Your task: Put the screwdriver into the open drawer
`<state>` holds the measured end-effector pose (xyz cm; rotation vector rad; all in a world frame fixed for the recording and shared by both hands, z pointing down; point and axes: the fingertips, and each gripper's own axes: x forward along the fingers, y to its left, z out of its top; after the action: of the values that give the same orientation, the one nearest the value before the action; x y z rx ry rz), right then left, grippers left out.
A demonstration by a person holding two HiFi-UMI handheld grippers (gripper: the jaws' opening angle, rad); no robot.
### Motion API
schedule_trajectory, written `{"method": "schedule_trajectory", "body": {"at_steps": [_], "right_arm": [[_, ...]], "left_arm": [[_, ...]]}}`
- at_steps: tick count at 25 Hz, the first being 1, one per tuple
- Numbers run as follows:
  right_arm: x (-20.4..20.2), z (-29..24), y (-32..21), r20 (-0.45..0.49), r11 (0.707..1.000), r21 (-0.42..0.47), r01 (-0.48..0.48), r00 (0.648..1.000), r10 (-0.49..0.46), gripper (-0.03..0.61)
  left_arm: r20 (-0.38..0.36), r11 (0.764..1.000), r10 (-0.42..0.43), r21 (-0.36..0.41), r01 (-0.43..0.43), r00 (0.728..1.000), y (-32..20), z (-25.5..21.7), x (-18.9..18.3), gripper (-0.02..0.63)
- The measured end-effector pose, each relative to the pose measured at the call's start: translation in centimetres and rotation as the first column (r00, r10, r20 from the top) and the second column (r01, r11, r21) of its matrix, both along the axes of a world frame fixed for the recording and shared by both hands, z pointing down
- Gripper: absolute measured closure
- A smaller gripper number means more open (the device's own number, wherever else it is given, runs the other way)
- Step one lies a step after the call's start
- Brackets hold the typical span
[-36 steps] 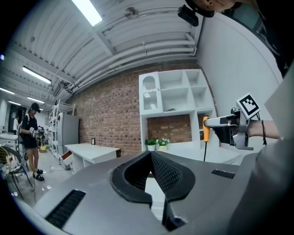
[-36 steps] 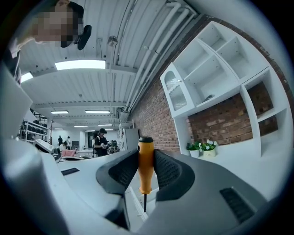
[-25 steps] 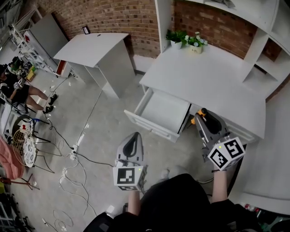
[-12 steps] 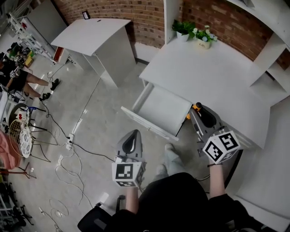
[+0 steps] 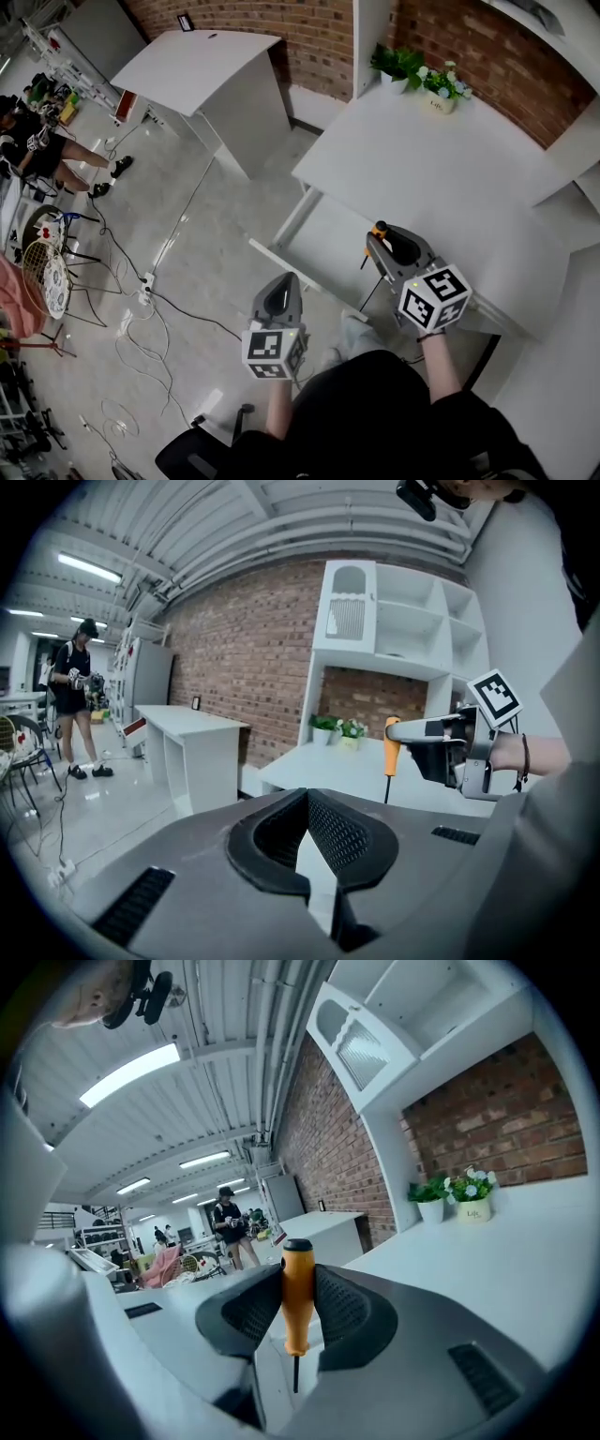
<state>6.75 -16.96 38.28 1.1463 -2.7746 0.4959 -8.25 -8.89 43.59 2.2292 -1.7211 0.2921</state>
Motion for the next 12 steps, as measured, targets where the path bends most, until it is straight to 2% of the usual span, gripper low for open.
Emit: {"method": "schedule_trajectory", "body": {"at_steps": [4, 12], "right_arm": [[-1.1, 2.5, -2.0, -0.035, 0.997, -0.054, 0.055, 0.998, -0.057, 0.466], [-4.1, 7.0, -4.3, -0.132, 0.978, -0.112, 0.173, 0.973, -0.187, 0.466]], "left_arm": [[-0.021, 0.998, -0.034, -0.055, 0.033, 0.999, -1.2, 1.9, 0.5, 0.606], [-0.014, 0.989, -0.069, -0.135, 0.066, 0.998, -3.0, 5.1, 0.1, 0.604]]}}
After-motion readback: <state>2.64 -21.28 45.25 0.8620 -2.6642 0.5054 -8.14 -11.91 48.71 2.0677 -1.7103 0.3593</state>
